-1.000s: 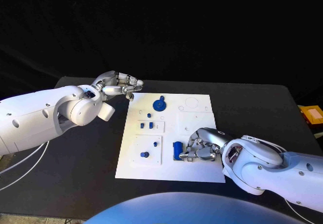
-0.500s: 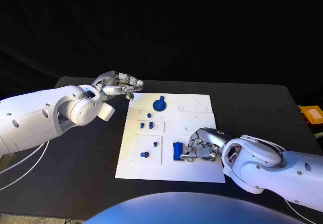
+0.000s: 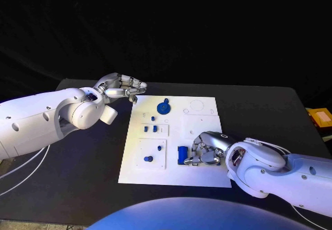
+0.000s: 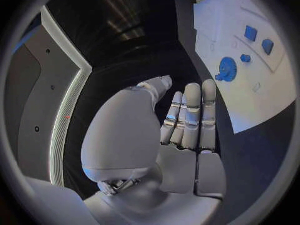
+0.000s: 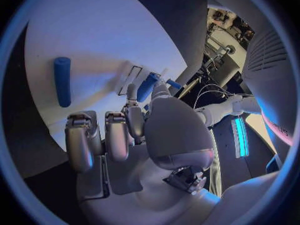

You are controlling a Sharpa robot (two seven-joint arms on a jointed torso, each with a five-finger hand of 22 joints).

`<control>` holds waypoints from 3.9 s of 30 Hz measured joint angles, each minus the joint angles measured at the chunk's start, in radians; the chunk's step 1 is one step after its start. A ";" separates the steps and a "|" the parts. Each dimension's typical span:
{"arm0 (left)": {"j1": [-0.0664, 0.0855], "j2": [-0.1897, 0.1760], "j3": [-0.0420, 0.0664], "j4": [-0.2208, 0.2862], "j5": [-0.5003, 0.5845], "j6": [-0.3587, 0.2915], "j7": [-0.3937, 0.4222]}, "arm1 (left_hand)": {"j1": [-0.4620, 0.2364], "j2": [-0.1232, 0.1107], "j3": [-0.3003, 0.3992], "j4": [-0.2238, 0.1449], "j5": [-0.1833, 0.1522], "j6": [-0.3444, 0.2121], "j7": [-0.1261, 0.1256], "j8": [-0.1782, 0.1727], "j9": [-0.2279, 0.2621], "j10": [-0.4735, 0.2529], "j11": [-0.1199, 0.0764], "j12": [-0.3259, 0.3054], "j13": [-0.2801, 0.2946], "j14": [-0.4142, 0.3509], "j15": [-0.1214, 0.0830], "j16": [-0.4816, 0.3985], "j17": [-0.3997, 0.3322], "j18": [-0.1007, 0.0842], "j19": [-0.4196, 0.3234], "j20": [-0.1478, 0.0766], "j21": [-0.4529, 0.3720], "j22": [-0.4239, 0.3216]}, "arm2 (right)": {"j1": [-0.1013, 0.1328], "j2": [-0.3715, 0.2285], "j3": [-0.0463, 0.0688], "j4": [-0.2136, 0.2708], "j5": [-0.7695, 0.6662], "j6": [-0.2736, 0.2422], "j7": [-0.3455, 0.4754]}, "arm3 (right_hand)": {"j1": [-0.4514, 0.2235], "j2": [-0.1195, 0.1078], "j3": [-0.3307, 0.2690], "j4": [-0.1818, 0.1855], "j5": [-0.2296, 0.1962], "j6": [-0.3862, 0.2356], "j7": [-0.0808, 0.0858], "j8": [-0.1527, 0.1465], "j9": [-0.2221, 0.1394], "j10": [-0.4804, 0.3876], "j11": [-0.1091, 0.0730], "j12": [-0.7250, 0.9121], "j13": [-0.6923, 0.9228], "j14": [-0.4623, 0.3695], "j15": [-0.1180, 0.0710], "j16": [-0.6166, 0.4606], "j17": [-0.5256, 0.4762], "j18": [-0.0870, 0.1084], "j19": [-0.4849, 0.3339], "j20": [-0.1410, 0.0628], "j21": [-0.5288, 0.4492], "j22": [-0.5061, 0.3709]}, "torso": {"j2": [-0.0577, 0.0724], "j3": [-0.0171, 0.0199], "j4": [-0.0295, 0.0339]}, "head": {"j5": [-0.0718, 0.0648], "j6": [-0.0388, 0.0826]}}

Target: Assemble the parts on the task board

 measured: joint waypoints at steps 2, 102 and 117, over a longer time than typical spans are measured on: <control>0.000 0.000 0.000 0.000 0.000 0.000 0.000 | 0.000 0.000 0.000 0.000 0.000 0.000 0.000 0.000 0.000 0.000 0.000 0.000 0.000 0.000 0.000 0.000 0.000 0.000 0.000 0.000 0.000 0.000 | 0.000 -0.002 0.000 0.000 -0.006 -0.001 -0.002 | 0.000 0.000 0.000 0.000 0.000 0.000 0.000 0.000 0.000 0.000 0.000 0.000 0.000 0.000 0.000 0.000 0.000 0.000 0.000 0.000 0.000 0.000 | 0.000 0.0000 0.0001 | -0.001 0.000; 0.000 -0.005 0.000 0.002 0.000 0.000 0.000 | 0.000 0.000 0.006 0.000 0.000 0.000 0.000 0.000 -0.001 -0.003 0.004 0.004 0.000 -0.003 0.003 0.004 -0.005 0.000 -0.002 0.002 0.000 0.000 | -0.043 -0.125 -0.008 0.066 0.045 -0.205 0.007 | -0.020 -0.180 0.814 -0.114 0.115 -0.008 0.007 -0.081 -0.002 0.015 0.000 -0.032 -0.004 -0.002 -0.009 0.000 0.000 0.000 0.000 0.000 0.000 0.000 | -0.004 -0.0018 -0.0061 | -0.030 0.000; 0.000 -0.005 0.000 0.005 0.000 0.001 0.000 | 0.000 0.000 0.006 0.000 0.000 0.000 0.000 0.000 -0.001 -0.003 0.004 0.004 0.000 -0.004 0.003 0.004 -0.005 0.000 -0.002 0.002 0.000 0.000 | -0.046 -0.057 -0.008 0.016 0.114 -0.187 0.005 | -0.139 -0.183 0.778 -0.117 0.133 -0.005 0.009 -0.040 0.030 0.015 0.000 -0.027 -0.004 -0.002 -0.009 0.004 0.000 0.000 0.000 0.000 0.000 0.000 | -0.003 -0.0011 -0.0056 | -0.027 0.000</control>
